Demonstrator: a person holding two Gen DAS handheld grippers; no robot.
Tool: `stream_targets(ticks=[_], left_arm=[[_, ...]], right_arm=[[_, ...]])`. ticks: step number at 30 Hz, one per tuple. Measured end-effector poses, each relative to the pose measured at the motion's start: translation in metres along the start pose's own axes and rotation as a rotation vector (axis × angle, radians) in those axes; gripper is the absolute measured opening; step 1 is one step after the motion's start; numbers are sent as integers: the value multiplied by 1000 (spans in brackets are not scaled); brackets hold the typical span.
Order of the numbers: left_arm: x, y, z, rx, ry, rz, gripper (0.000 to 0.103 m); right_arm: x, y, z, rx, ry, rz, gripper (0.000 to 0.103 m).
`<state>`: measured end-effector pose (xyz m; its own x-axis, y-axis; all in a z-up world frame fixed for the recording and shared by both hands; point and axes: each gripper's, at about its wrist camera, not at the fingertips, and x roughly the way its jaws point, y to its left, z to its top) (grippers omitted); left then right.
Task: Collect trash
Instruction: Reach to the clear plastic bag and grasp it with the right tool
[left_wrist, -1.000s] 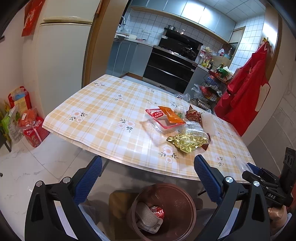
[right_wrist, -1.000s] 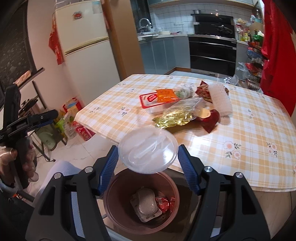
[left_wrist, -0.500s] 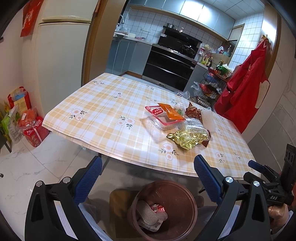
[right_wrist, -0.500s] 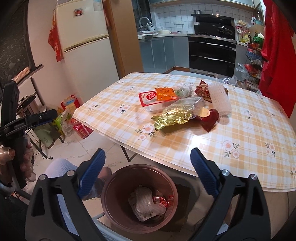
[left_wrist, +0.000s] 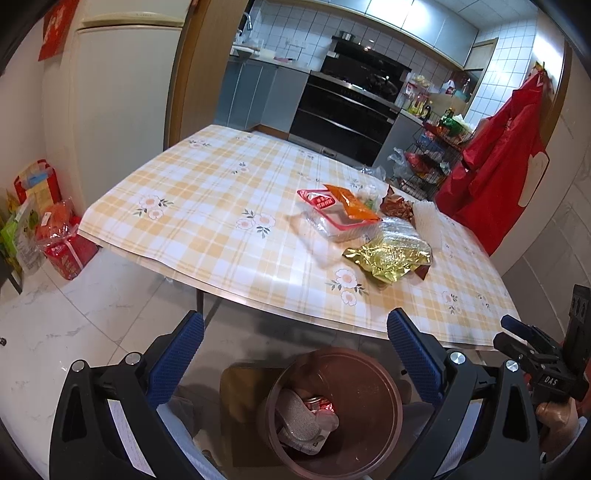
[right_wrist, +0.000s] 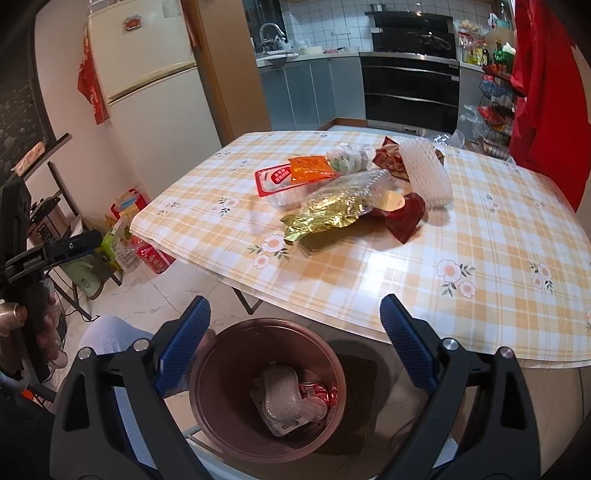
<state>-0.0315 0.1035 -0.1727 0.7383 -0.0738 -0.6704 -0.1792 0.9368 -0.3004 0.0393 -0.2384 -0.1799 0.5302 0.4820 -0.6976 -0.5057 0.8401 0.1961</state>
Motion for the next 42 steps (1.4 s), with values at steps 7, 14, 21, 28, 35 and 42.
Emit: stream_targets(ticks=[7, 14, 21, 28, 35, 42], left_arm=[[20, 2, 3, -5, 23, 0, 97], [42, 1, 12, 2, 40, -5, 97], [65, -1, 26, 5, 54, -16, 97], [87, 0, 35, 7, 78, -21, 97], [103, 2, 38, 4, 104, -36, 91], [113, -13, 37, 24, 130, -96, 82]], right_arm=[[14, -28, 17, 51, -14, -26, 82], [36, -59, 53, 126, -46, 14, 68], [103, -82, 84, 215, 3, 52, 66], [159, -107, 95, 345, 54, 52, 66], [186, -114, 100, 375, 101, 59, 57], [163, -103, 106, 346, 36, 74, 41]])
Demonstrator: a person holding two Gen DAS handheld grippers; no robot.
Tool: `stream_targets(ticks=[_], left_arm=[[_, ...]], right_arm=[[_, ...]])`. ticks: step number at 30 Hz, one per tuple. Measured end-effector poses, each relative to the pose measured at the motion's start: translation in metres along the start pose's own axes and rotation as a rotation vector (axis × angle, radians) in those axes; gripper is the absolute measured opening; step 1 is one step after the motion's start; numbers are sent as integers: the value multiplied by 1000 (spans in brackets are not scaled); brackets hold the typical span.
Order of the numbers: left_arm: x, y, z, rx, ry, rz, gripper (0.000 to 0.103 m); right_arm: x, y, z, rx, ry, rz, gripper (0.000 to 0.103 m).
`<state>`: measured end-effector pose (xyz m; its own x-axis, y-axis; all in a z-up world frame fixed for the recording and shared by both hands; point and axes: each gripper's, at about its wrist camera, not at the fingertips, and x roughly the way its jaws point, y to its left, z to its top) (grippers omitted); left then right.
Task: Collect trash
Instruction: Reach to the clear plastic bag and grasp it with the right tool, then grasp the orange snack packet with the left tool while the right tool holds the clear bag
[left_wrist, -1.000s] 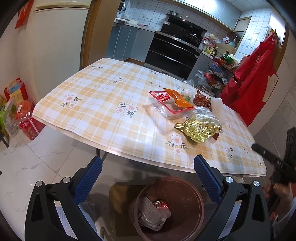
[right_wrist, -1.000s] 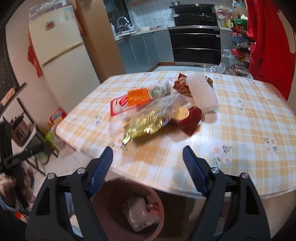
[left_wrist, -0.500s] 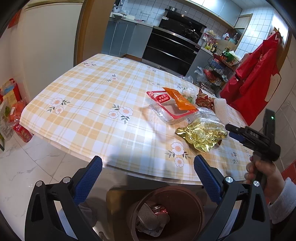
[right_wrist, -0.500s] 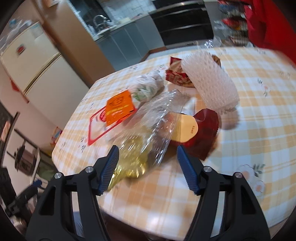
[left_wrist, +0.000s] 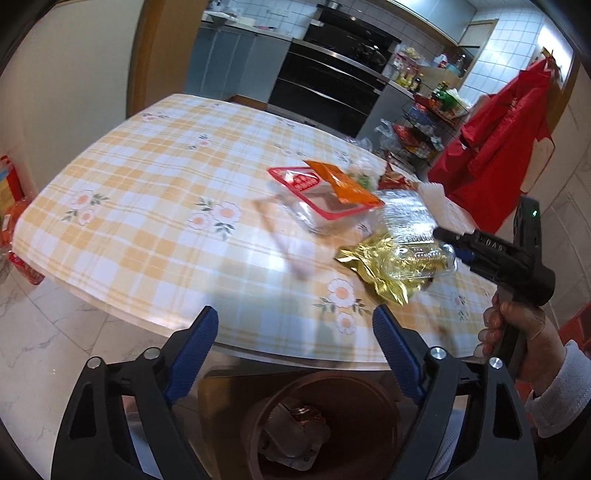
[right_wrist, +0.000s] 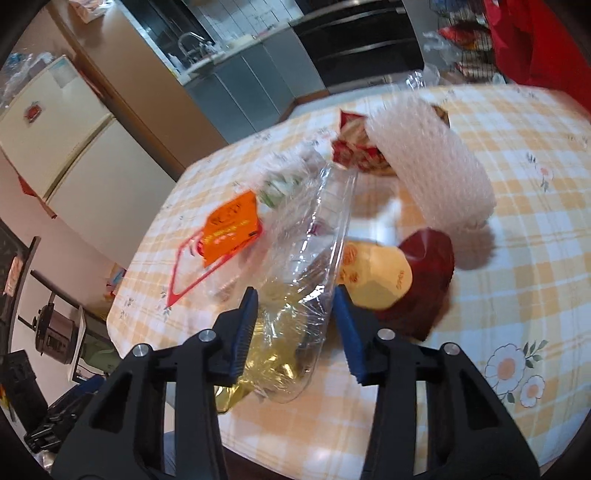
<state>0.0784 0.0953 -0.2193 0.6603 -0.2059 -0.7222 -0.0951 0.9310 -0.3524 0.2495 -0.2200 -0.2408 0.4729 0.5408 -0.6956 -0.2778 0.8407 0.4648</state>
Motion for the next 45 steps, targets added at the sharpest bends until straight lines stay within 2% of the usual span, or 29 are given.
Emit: stream_targets(ticks=[3, 5, 7, 11, 17, 22, 25, 27, 33, 34, 36, 39, 41, 42, 45], left_arm=[[7, -8, 0, -4, 20, -43, 79], [10, -14, 0, 4, 23, -57, 79], [15, -24, 0, 29, 30, -67, 78], [26, -39, -3, 60, 55, -86, 78], [39, -55, -1, 70, 77, -112, 78], [44, -63, 33, 70, 39, -134, 75], [64, -57, 68, -11, 42, -150, 65], [84, -52, 90, -87, 63, -147, 54], [141, -42, 133, -192, 118, -107, 50], [148, -40, 136, -207, 128, -103, 50], [165, -37, 143, -233, 157, -97, 41], [186, -29, 146, -272, 184, -58, 39], [194, -24, 146, -294, 197, -52, 33], [196, -23, 146, -294, 199, -58, 25], [188, -30, 148, -232, 165, -50, 14]], right_arm=[[-17, 10, 0, -28, -39, 25, 36], [-31, 16, -2, -47, -69, 45, 24], [-40, 17, -3, -51, -82, 62, 22], [-56, 17, -6, -72, -102, 62, 21], [-86, 4, -7, -29, -169, 82, 21], [-106, -5, -9, -32, -211, 68, 21], [-109, -10, -9, -25, -224, 58, 21], [-112, -15, -8, -5, -239, 62, 21], [-130, -26, -5, -9, -293, 33, 21], [-133, -29, -4, -11, -298, 27, 21], [-137, -34, -4, -8, -306, 17, 21], [-141, -43, -3, 12, -310, 12, 21], [-143, -46, -4, 15, -310, 5, 21], [-143, -47, -4, 14, -309, 1, 21], [-144, -50, -7, 16, -307, -6, 21]])
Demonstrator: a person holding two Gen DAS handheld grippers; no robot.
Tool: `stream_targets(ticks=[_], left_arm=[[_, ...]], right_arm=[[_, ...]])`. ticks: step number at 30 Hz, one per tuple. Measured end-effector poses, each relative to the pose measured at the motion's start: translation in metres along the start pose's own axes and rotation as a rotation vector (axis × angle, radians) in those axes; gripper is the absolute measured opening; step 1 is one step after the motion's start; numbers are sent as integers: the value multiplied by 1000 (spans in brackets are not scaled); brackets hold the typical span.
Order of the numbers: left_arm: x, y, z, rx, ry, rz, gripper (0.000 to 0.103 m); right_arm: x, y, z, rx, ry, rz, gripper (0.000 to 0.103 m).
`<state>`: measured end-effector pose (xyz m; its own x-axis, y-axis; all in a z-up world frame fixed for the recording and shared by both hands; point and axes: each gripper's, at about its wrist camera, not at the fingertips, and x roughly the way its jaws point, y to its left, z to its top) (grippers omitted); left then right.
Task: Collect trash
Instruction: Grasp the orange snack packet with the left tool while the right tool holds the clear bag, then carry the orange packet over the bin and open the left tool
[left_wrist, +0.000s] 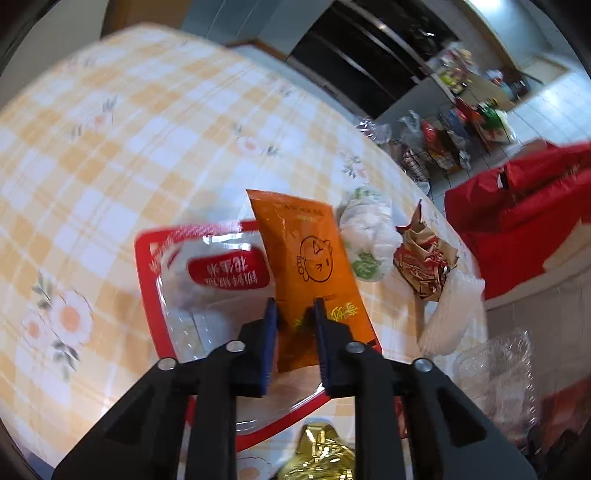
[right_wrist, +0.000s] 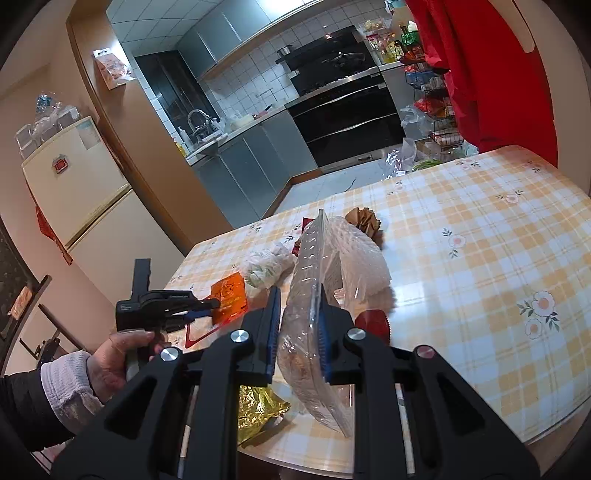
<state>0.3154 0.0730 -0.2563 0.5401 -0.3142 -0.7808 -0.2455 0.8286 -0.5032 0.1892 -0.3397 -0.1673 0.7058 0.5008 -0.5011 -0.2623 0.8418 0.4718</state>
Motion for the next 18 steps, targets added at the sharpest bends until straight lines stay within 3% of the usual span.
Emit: stream_targets(ticks=[3, 11, 18], left_arm=[[-17, -7, -1, 33, -32, -33, 9], [-76, -31, -5, 144, -117, -65, 7], [-145, -45, -52, 288, -168, -86, 7]], right_arm=[[-1, 2, -3, 3, 0, 2, 21], [-15, 16, -3, -13, -22, 20, 21], [-42, 32, -3, -25, -53, 25, 21]])
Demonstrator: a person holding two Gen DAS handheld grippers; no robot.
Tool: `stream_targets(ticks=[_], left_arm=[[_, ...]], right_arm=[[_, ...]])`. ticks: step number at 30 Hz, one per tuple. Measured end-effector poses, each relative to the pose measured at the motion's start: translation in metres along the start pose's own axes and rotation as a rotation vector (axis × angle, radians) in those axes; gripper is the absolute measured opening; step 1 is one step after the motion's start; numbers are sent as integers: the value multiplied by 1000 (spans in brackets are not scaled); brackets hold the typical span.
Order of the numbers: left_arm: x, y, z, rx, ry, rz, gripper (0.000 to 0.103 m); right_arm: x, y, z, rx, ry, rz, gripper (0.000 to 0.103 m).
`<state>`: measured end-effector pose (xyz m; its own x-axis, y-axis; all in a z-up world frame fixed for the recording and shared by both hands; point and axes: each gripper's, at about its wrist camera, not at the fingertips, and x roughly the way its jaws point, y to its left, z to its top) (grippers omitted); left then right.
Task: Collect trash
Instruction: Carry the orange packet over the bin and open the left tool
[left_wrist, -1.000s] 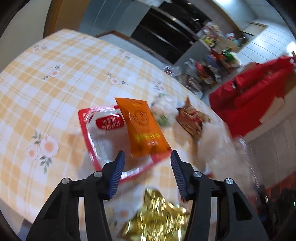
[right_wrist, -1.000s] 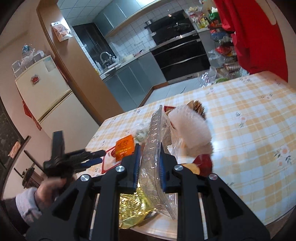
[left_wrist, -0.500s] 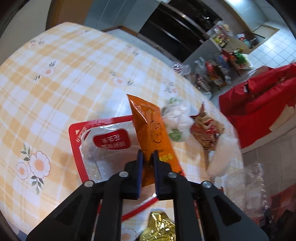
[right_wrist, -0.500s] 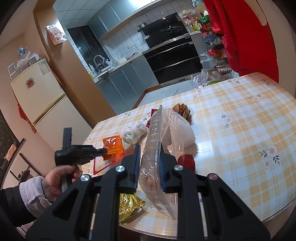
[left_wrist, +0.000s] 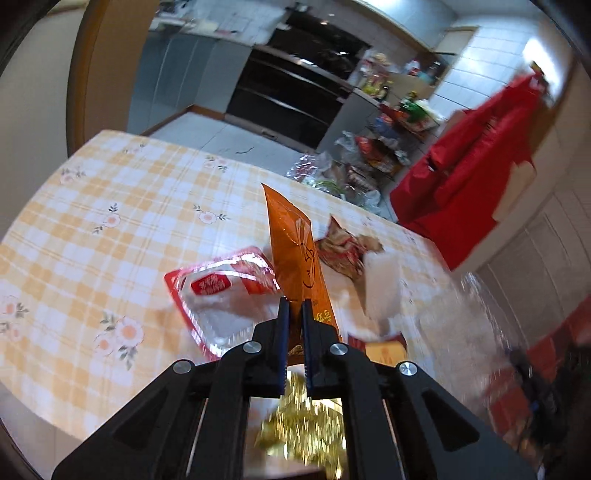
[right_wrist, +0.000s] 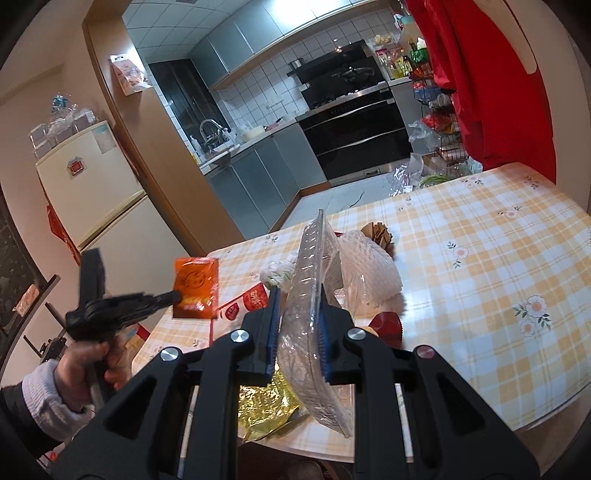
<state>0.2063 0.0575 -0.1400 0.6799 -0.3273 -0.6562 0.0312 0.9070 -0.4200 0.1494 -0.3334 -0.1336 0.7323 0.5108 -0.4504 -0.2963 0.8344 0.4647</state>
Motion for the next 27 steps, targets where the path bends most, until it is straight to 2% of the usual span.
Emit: stream_targets(ticks=[6, 13, 18, 25, 27], left_arm=[[-56, -14, -44, 102, 13, -29, 7], [-103, -30, -120, 216, 52, -50, 7], [-105, -27, -161, 213, 99, -59, 7], [-94, -30, -193, 243, 167, -61, 7], [-90, -34, -199, 258, 183, -65, 12]], right_arm=[[-25, 13, -6, -5, -9, 6, 21], [-53, 35, -21, -33, -7, 15, 21], [-67, 46, -30, -49, -1, 21, 21], [-79, 54, -30, -69, -8, 27, 21], [-80, 55, -31, -71, -6, 28, 21]])
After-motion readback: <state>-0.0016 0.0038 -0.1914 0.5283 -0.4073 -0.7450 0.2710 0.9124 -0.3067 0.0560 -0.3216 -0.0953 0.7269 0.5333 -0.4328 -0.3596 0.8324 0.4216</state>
